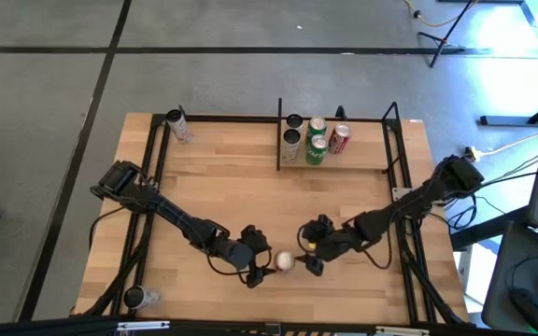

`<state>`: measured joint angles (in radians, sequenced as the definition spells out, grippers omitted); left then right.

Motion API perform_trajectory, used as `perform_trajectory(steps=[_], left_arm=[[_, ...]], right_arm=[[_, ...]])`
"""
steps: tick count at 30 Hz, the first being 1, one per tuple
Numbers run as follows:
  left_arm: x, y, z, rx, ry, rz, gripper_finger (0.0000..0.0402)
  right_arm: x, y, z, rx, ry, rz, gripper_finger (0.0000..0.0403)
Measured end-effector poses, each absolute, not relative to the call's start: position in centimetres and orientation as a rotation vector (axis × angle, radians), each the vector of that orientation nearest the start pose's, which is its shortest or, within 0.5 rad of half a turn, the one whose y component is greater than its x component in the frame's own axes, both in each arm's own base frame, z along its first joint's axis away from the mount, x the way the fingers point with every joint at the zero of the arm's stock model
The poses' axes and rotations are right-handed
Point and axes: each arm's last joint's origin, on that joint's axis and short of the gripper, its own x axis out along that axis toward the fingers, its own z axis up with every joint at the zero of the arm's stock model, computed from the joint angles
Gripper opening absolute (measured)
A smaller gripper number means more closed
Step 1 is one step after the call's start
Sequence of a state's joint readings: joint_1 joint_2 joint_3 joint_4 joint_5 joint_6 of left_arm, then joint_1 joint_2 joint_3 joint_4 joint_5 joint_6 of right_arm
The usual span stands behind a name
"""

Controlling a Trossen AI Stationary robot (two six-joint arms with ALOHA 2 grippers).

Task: Place canned beverage on shelf
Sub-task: Put the red-white soda can on the shelf aligned with the other red-white soda can

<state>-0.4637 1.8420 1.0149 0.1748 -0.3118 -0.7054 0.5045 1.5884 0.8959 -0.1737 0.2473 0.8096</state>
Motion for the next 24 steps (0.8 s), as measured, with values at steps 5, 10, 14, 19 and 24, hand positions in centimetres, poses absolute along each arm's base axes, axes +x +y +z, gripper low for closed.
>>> perform_trajectory(steps=[5, 10, 14, 19, 24], left_arm=[[33.9, -16.0, 16.2, -0.436, 0.646, 0.057, 0.0364], [33.8, -16.1, 16.2, -0.436, 0.654, 0.049, 0.0364], [33.9, -15.9, 16.2, -0.405, 0.627, 0.099, 0.0364], [33.9, -15.7, 16.2, -0.366, 0.599, 0.147, 0.0364], [33.8, -15.9, 16.2, -0.373, 0.614, 0.118, 0.0364]], right_arm=[[27.2, 15.5, 18.4, 0.459, 0.899, -0.009, 0.0363], [26.5, 17.0, 18.6, 0.453, 0.866, 0.021, 0.0363], [26.3, 17.9, 18.4, 0.419, 0.799, -0.022, 0.0363], [26.8, 18.1, 17.6, 0.394, 0.753, -0.079, 0.0363], [27.1, 18.3, 17.7, 0.375, 0.726, -0.046, 0.0363]])
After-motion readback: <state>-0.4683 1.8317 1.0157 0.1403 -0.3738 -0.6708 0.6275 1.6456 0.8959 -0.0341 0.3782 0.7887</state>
